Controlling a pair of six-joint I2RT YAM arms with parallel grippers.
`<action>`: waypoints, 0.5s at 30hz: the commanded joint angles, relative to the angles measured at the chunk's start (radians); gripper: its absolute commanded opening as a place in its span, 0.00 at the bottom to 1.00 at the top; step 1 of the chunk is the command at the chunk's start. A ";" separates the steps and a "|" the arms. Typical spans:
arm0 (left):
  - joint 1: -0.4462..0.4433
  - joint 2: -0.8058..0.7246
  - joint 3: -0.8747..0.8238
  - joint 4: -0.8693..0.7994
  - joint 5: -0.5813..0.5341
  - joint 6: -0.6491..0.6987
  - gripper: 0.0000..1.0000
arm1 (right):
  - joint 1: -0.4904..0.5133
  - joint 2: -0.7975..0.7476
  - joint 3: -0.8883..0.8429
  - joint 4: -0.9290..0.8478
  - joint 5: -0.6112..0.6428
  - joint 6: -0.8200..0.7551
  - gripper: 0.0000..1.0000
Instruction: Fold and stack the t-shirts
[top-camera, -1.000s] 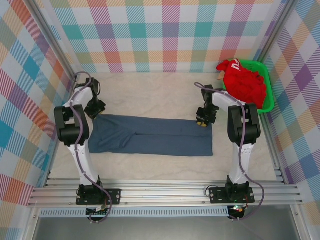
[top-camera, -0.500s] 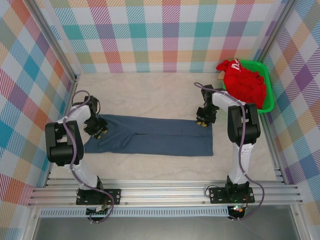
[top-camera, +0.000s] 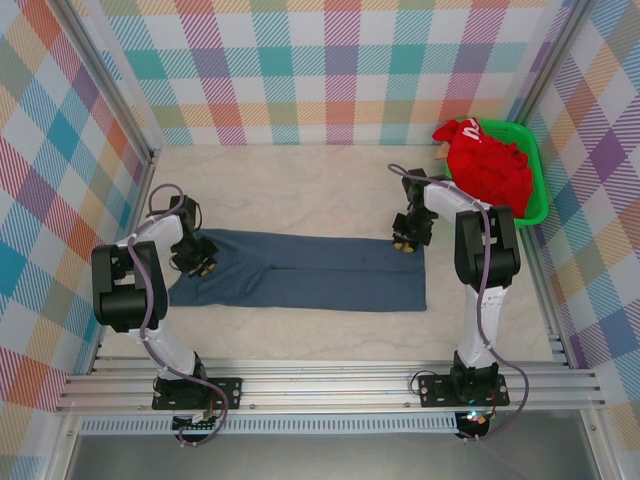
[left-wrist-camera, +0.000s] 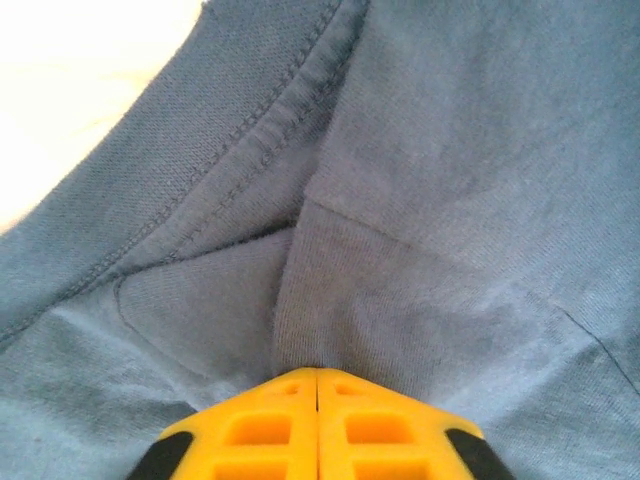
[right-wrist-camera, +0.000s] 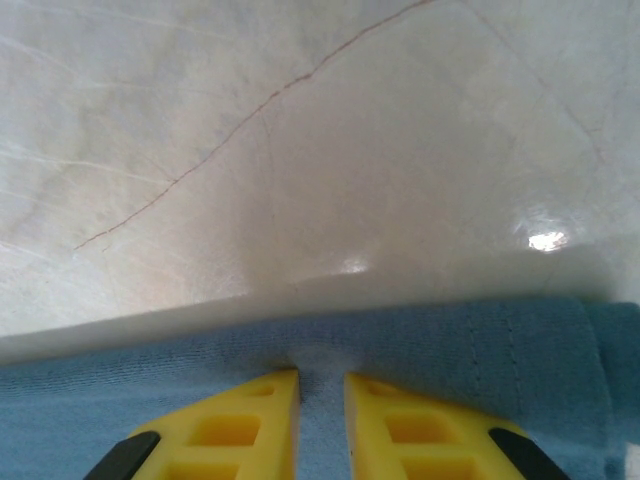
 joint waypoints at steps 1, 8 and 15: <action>-0.003 -0.038 0.011 -0.018 -0.038 0.009 0.02 | -0.004 0.029 0.001 -0.009 0.013 -0.004 0.20; -0.002 -0.046 0.048 -0.056 -0.095 0.014 0.00 | -0.005 0.039 0.017 -0.016 0.011 -0.008 0.20; -0.005 -0.037 0.068 -0.070 -0.067 0.026 0.01 | -0.004 0.045 0.022 -0.020 0.006 -0.010 0.20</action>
